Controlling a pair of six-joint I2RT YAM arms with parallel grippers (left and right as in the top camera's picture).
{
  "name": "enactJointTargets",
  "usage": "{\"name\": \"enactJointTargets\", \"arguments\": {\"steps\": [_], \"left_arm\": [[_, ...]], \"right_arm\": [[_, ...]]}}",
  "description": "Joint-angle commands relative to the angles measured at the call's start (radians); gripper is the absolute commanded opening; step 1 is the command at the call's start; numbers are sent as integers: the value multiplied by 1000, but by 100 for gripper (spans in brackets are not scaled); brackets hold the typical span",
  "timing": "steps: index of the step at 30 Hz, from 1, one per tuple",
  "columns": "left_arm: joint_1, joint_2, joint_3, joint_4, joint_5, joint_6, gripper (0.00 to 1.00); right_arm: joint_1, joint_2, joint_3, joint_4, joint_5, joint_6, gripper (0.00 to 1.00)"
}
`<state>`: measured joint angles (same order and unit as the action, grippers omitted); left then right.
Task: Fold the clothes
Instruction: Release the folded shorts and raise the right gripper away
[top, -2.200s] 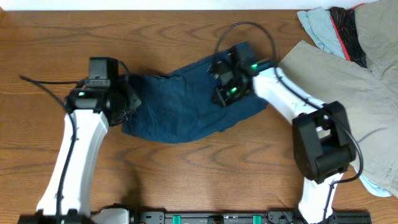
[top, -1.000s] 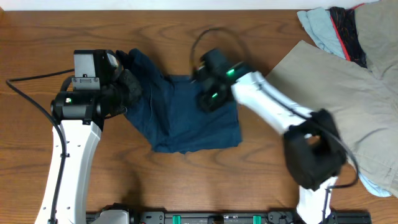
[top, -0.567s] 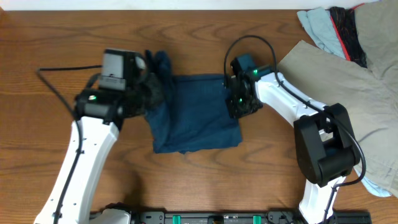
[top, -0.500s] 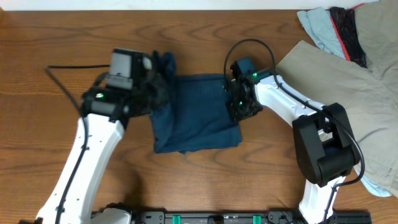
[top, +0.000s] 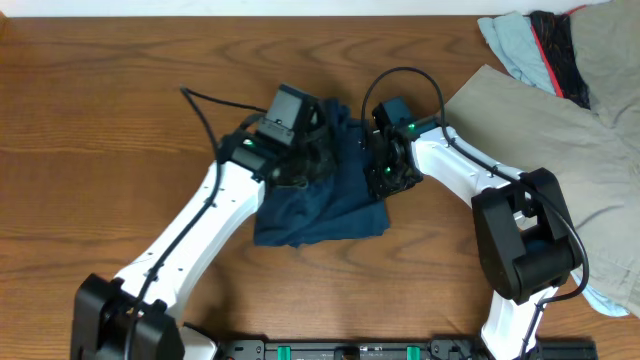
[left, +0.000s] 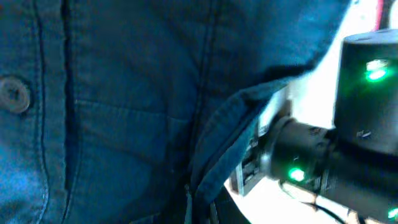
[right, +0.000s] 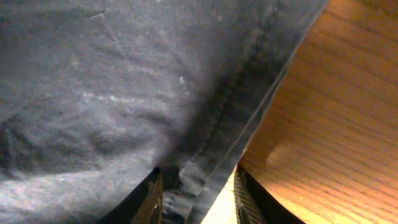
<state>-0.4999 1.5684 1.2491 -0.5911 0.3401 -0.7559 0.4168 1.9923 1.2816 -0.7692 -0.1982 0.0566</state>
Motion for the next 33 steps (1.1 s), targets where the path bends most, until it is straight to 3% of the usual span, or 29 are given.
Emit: {"name": "enactJointTargets", "arguments": {"steps": [1, 2, 4, 8, 13, 17, 20, 25, 33], "left_arm": [[-3, -7, 23, 53, 44, -17, 6], [-3, -7, 23, 70, 63, -16, 9], [0, -10, 23, 77, 71, -16, 29], [18, -11, 23, 69, 71, 11, 36], [100, -11, 23, 69, 66, 56, 36], [195, -10, 23, 19, -68, 94, 38], [261, 4, 22, -37, -180, 114, 54], [307, 71, 11, -41, -165, 219, 80], [308, 274, 11, 39, -41, 338, 94]], "right_arm": [[-20, 22, -30, -9, 15, 35, 39], [-24, 21, -27, -13, 15, 37, 41], [-38, 21, -13, -32, 26, 37, 44], [-84, 6, 45, -99, 99, 43, 47], [-167, -42, 159, -215, 247, 43, 48], [-235, -100, 242, -262, 190, 34, 48], [-262, -145, 267, -259, 10, -28, 49], [-260, -172, 267, -264, -98, -54, 52], [-238, -172, 267, -268, -98, -55, 53]]}}
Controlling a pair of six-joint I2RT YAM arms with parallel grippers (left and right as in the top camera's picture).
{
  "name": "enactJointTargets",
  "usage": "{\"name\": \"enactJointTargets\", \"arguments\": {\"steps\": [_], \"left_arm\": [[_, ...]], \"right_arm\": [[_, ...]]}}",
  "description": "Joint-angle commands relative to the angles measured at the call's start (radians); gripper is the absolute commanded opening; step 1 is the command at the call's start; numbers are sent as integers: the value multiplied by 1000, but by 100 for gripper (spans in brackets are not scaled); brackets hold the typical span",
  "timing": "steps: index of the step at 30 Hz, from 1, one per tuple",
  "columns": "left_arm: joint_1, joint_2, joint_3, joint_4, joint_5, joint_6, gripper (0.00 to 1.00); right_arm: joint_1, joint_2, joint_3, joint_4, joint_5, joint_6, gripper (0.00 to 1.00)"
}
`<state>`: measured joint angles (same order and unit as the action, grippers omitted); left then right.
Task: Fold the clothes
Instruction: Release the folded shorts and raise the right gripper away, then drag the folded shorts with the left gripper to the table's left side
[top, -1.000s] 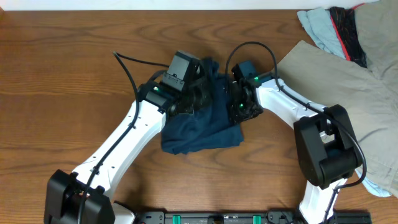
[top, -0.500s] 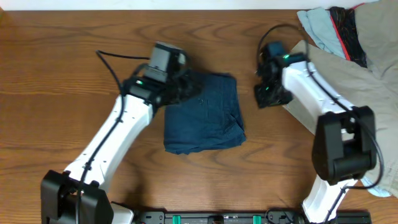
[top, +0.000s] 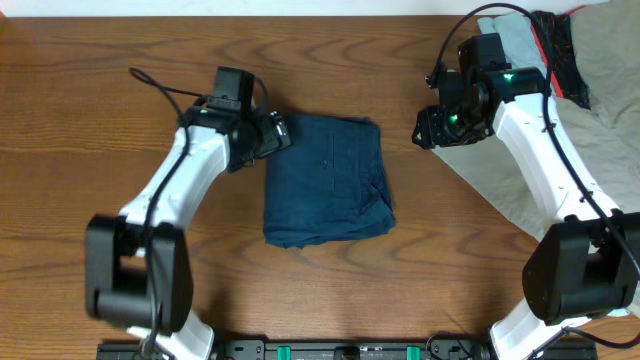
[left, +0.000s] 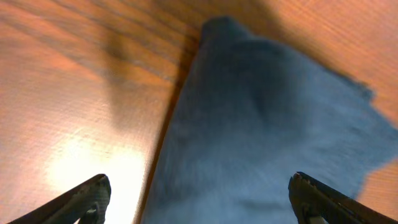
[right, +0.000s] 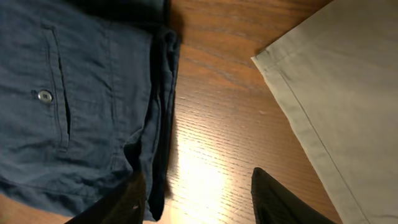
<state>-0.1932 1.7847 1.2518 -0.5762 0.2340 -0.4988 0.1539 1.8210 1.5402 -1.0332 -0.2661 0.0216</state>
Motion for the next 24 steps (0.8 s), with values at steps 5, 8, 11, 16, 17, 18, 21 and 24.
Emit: {"name": "enactJointTargets", "arguments": {"steps": [5, 8, 11, 16, 17, 18, 21, 24], "left_arm": [[1, 163, 9, 144, 102, 106, 94], [1, 214, 9, 197, 102, 106, 80], [2, 235, 9, 224, 102, 106, 16], [32, 209, 10, 301, 87, 121, 6], [51, 197, 12, 314, 85, 121, 6], [75, 186, 17, 325, 79, 120, 6], [164, 150, 42, 328, 41, 116, 6], [297, 97, 59, 329, -13, 66, 6]], "right_arm": [[25, -1, 8, -18, -30, -19, 54], [25, -1, 8, -34, -30, -19, 54], [26, -1, 8, -43, -30, -19, 54], [26, -1, 8, -60, -29, -15, 54], [26, -1, 8, -60, -29, -15, 54], [26, -1, 8, -61, -29, -14, 54], [26, -1, 8, -65, -29, -13, 54], [26, -1, 8, -68, -29, -5, 54]]}}
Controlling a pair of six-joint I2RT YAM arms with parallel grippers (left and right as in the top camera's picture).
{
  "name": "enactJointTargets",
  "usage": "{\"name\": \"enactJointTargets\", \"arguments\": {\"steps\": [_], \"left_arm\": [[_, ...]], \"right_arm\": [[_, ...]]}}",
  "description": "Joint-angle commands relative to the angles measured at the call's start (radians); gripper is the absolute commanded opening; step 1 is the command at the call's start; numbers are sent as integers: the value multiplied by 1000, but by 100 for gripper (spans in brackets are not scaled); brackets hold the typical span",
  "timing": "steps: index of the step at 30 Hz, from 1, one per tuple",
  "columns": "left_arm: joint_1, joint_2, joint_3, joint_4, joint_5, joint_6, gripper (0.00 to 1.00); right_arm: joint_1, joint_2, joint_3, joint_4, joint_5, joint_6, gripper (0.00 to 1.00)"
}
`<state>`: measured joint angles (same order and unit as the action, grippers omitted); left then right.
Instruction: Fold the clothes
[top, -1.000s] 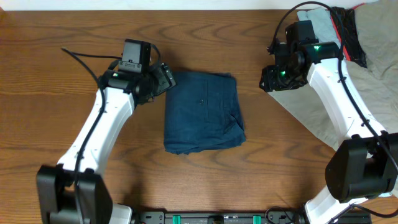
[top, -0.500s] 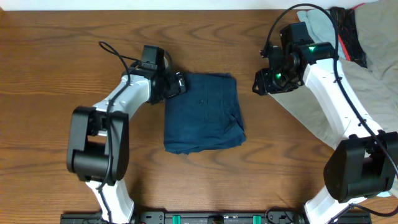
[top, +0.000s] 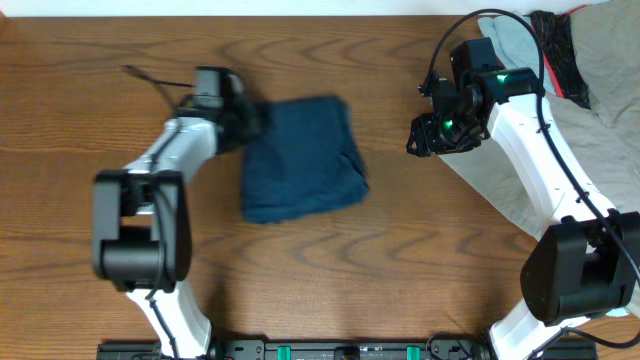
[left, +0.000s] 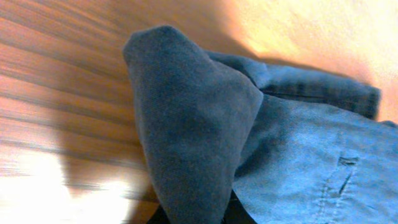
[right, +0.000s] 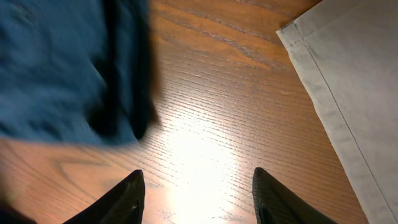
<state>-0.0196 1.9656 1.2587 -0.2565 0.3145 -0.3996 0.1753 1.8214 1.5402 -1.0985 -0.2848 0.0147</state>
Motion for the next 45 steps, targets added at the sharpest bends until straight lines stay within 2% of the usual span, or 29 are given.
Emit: {"name": "enactJointTargets", "arguments": {"steps": [1, 8, 9, 10, 12, 13, 18, 22, 25, 28, 29, 34, 40, 45], "left_arm": [[168, -100, 56, 14, -99, -48, 6], [514, -170, 58, 64, -98, -115, 8], [564, -170, 57, 51, -97, -116, 17], [592, -170, 57, 36, -98, -119, 36], [658, -170, 56, -8, -93, -135, 95], [681, -170, 56, -24, -87, -134, 98], [745, -170, 56, -79, -56, -133, 98], [739, -171, 56, -75, 51, -120, 98], [700, -171, 56, -82, 128, -79, 98], [618, -171, 56, -126, 130, -18, 98], [581, -171, 56, -145, 130, 11, 98], [365, -171, 56, -242, 50, 84, 98], [59, -171, 56, -363, -129, 145, 98], [-84, -171, 56, -498, -196, 199, 98]], "right_arm": [[5, -1, 8, -2, -9, 8, 54], [3, -1, 8, -1, -3, 8, 55], [3, -1, 8, 0, -3, 7, 55], [3, -1, 8, 0, -3, 7, 55], [4, -1, 8, 4, -3, 7, 55], [3, -1, 8, 6, -3, 7, 56], [0, -1, 8, 18, 8, 7, 57], [0, -1, 8, 26, 19, 15, 58], [-1, -1, 8, 60, 19, 72, 72], [-2, -1, 8, 98, 14, 124, 97], [-2, -1, 8, 113, 6, 136, 99], [-8, -1, 8, 162, -7, 124, 99], [-86, -1, 8, 202, -3, 119, 99], [-187, -1, 8, 159, 52, 88, 99]]}}
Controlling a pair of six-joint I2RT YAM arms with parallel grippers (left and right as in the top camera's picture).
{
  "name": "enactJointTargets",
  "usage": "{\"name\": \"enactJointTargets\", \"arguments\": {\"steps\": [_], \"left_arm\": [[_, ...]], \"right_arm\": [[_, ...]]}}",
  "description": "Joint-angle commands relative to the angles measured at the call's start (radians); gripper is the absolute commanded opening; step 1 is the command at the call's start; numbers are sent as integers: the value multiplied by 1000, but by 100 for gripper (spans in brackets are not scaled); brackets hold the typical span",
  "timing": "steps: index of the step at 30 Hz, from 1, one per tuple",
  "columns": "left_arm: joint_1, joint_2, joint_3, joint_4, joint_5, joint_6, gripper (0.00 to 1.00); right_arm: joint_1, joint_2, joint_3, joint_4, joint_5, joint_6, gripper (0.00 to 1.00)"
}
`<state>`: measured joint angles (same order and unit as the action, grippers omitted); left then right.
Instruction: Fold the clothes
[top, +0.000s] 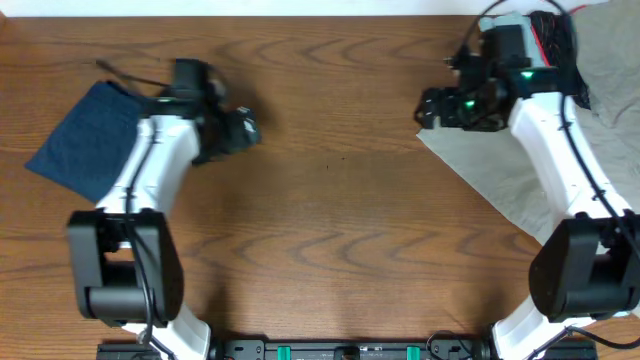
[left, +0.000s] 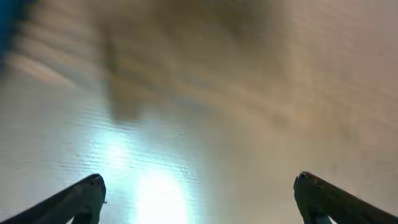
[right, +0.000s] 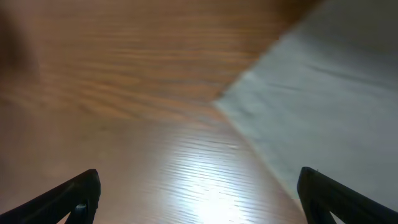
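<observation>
The folded dark blue garment (top: 85, 140) lies flat at the far left of the table. My left gripper (top: 243, 130) hangs to its right, open over bare wood, its fingertips (left: 81, 196) wide apart and empty. A beige garment (top: 545, 150) is spread at the right, its corner (right: 292, 106) showing in the right wrist view. My right gripper (top: 430, 108) is open beside that corner, nothing between its fingertips (right: 323, 196).
A heap of clothes (top: 545, 40), light blue, black and red, sits at the back right corner next to the beige garment. The wooden table (top: 330, 230) spans the middle between both arms.
The blue garment has gone from the table's middle left to the far left. My left gripper has let go of it and now stands open to its right. My right gripper sits slightly higher.
Both grippers were down on the blue garment in the middle. Then the right one was away by the beige garment, open, and the left beside the folded blue piece. The left was then shut on its corner; now the piece lies far left, released.
</observation>
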<state>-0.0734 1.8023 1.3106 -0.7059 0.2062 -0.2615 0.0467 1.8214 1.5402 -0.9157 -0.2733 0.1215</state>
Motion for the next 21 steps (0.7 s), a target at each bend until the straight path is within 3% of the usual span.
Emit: {"name": "enactJointTargets", "arguments": {"steps": [1, 10, 21], "left_arm": [[-38, -9, 5, -86, -87, 63, 98], [21, -90, 36, -411, -85, 58, 98], [33, -400, 34, -479, -88, 87, 98]], "right_arm": [[-76, -1, 8, -42, 56, -25, 99], [-146, -2, 8, -144, 120, -71, 99], [-145, -140, -17, -249, 117, -70, 99]]}}
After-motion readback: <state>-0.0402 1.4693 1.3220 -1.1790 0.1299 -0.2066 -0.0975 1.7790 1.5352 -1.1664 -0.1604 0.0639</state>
